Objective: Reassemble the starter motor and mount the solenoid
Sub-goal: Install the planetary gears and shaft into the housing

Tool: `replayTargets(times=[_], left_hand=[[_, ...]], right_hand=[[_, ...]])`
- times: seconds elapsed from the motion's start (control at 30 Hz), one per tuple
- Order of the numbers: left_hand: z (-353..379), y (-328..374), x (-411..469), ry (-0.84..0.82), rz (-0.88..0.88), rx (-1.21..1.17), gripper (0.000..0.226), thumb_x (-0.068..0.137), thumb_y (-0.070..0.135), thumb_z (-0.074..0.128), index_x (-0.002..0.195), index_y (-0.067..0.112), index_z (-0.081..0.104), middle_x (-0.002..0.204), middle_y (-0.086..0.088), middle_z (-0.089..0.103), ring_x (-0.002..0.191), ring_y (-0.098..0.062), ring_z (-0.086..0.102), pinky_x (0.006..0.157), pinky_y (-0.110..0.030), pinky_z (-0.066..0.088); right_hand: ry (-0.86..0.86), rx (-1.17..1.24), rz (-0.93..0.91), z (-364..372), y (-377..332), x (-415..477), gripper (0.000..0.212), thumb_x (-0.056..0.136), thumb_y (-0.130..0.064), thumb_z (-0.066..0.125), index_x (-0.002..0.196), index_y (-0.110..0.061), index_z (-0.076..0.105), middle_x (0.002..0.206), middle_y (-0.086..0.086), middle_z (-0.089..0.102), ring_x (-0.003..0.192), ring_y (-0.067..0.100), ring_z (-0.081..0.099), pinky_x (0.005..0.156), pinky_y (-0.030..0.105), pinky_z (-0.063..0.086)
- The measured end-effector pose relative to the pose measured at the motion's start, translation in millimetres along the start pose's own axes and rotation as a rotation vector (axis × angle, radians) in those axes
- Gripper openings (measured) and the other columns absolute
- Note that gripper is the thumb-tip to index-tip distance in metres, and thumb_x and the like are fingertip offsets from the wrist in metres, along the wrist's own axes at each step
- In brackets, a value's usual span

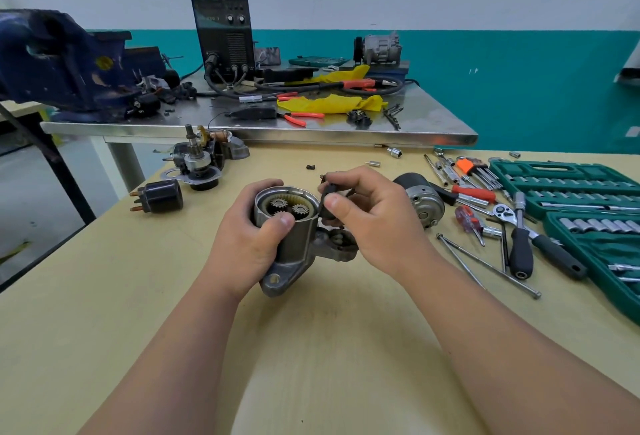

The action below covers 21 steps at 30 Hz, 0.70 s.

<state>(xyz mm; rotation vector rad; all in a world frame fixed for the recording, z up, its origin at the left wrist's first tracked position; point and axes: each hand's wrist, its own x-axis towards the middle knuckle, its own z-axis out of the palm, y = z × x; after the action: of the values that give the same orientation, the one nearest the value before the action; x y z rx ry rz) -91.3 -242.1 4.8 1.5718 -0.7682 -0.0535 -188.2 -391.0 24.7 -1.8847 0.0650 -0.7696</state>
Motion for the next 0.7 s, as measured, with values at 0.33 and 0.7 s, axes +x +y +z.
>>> replayTargets(times=[0.33, 0.7], left_hand=[[1.9, -1.1, -0.1, -0.008, -0.014, -0.027, 0.058, 0.056, 0.048, 0.056, 0.112, 0.032, 0.059, 0.095, 0.012, 0.069, 0.083, 0.003, 0.065, 0.065, -0.011, 0.048], [2.2, -0.7, -0.2, 0.000, -0.044, -0.051, 0.058, 0.055, 0.047, 0.056, 0.111, 0.032, 0.060, 0.104, -0.001, 0.069, 0.098, -0.020, 0.066, 0.080, -0.035, 0.055]], right_hand=[[-0.052, -0.037, -0.032, -1.2, -3.3, -3.9, 0.025, 0.080, -0.030, 0.062, 0.090, -0.052, 0.064, 0.096, -0.013, 0.069, 0.079, 0.017, 0.066, 0.074, 0.044, 0.057], [-0.010, -0.137, -0.099, 2.0, 5.5, -5.4, 0.019, 0.084, -0.028, 0.064, 0.098, -0.041, 0.064, 0.098, -0.018, 0.069, 0.094, -0.001, 0.064, 0.087, 0.027, 0.052]])
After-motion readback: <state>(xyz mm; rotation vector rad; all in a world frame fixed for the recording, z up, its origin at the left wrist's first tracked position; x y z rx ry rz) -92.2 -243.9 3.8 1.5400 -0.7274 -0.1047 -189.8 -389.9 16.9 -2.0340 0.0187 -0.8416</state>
